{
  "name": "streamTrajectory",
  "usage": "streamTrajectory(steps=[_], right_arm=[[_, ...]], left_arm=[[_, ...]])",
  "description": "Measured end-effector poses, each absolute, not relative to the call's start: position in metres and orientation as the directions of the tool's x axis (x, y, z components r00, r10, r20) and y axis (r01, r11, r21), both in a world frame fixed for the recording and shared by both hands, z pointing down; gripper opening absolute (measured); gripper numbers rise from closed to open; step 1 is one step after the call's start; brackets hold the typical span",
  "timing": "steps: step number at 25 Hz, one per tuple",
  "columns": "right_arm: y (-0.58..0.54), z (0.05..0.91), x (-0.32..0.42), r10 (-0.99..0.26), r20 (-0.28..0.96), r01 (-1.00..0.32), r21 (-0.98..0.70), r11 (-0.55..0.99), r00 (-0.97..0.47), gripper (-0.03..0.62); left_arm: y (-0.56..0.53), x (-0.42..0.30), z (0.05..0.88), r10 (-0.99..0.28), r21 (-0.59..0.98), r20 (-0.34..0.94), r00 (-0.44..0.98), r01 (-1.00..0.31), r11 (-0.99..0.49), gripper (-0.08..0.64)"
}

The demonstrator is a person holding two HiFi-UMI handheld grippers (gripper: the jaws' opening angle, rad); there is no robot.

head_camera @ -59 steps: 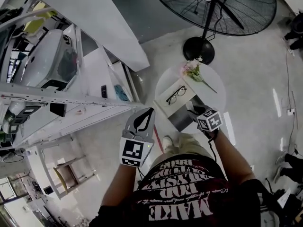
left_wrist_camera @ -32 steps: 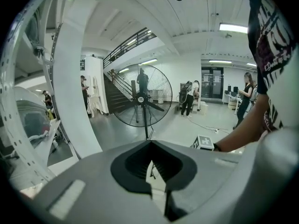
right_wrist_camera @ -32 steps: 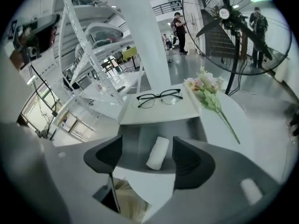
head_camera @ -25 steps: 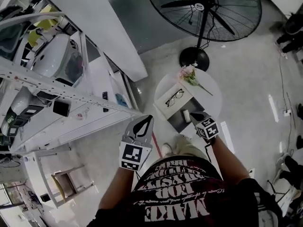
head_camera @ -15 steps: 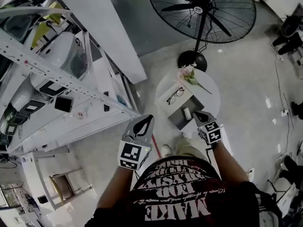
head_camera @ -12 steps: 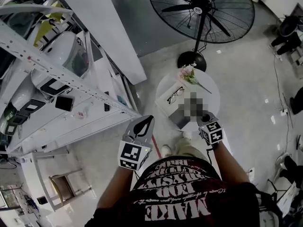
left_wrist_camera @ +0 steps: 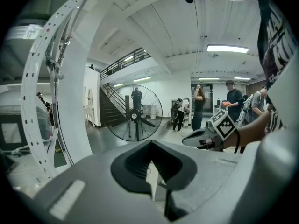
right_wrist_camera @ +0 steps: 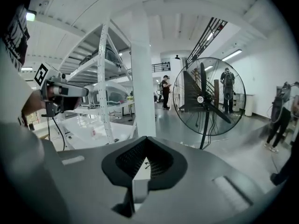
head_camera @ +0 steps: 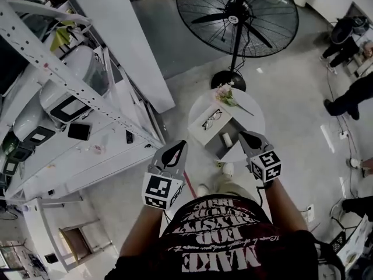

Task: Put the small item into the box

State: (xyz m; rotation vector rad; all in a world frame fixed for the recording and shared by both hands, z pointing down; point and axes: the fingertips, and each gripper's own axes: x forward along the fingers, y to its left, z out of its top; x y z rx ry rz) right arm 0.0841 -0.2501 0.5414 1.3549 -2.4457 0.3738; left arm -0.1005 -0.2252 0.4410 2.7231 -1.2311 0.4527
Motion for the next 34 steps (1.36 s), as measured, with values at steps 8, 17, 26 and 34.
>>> streamTrajectory(steps=[8,17,26,34], right_arm=[[-0.226,0.466,0.083,-0.809,0.305,-0.853,-0.019,0.522,-0.502,0.029],[-0.207,0.422,0.091,-0.84,0.24,-0.866,-0.003,0.5,-0.486,0.029],[-0.196,0.417,0.098,-0.844,0.246,-0.87,0.006,0.493,-0.477,0.029],[-0.192,0.41,0.114,-0.85,0.233,-0.872,0.015,0.489,-0.472,0.029]], left_arm=[[-0.219,-0.102,0.417,-0.726,-0.013,0.24,0.644,-0.746,-0.666,0.0],[-0.216,-0.099,0.411,-0.72,-0.014,0.216,0.66,-0.735,-0.678,0.0],[-0.208,-0.09,0.415,-0.701,0.027,0.235,0.673,-0.726,-0.687,0.0],[-0.207,-0.054,0.408,-0.674,-0.026,0.224,0.704,-0.687,-0.726,0.0]])
